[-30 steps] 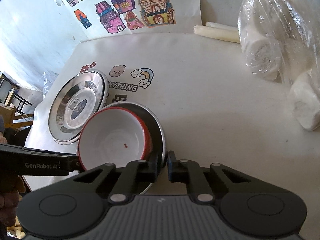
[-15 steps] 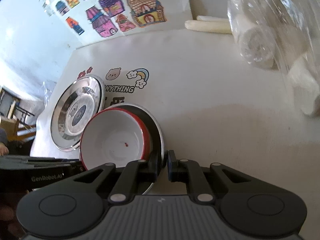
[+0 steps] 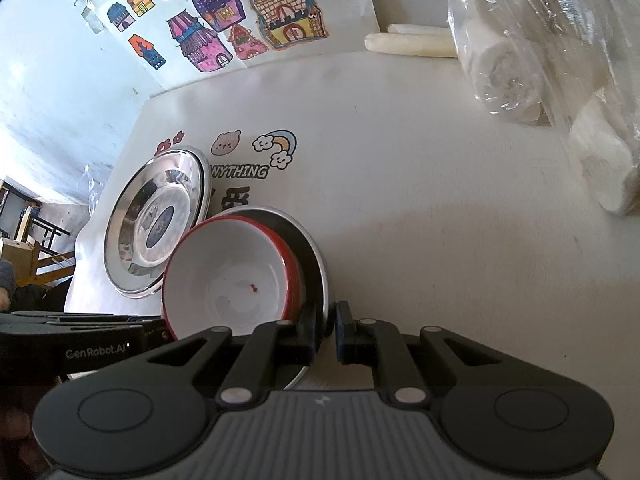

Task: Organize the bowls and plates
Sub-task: 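Carry the steel bowl with nested white bowls over the steel plate stack, then lower the bowl stack with both grippers onto the steel plates, then open both grippers and release the steel bowl rim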

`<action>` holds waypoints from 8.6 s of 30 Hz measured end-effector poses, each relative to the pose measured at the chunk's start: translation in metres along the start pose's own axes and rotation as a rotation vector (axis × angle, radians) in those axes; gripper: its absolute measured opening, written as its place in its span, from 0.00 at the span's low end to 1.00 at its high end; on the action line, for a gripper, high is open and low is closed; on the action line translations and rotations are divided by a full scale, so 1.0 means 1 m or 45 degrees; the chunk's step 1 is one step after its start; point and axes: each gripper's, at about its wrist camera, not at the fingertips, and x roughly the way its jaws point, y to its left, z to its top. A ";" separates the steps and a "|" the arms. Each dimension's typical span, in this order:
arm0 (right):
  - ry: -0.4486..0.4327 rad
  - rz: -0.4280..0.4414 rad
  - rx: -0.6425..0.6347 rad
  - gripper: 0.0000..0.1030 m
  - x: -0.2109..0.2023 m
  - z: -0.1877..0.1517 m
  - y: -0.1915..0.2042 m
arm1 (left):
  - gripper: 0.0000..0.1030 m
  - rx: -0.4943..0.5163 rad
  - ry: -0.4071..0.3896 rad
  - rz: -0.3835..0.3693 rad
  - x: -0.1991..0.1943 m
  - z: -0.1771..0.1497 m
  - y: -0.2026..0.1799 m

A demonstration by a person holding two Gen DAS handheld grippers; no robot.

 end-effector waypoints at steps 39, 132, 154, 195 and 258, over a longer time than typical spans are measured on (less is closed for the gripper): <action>-0.107 -0.039 0.071 0.11 -0.013 0.015 0.064 | 0.11 0.115 -0.018 -0.077 -0.045 0.037 0.045; -0.002 -0.050 0.101 0.13 0.068 0.061 0.142 | 0.10 0.112 0.044 -0.021 -0.043 0.116 0.132; 0.001 -0.063 0.127 0.13 0.067 0.058 0.139 | 0.09 0.141 0.054 -0.015 -0.038 0.117 0.126; -0.046 -0.116 0.167 0.20 0.058 0.051 0.138 | 0.31 0.141 0.006 0.004 -0.046 0.122 0.127; -0.649 -0.218 0.221 1.00 -0.075 -0.043 0.204 | 0.99 0.351 -0.537 -0.017 -0.175 0.047 0.135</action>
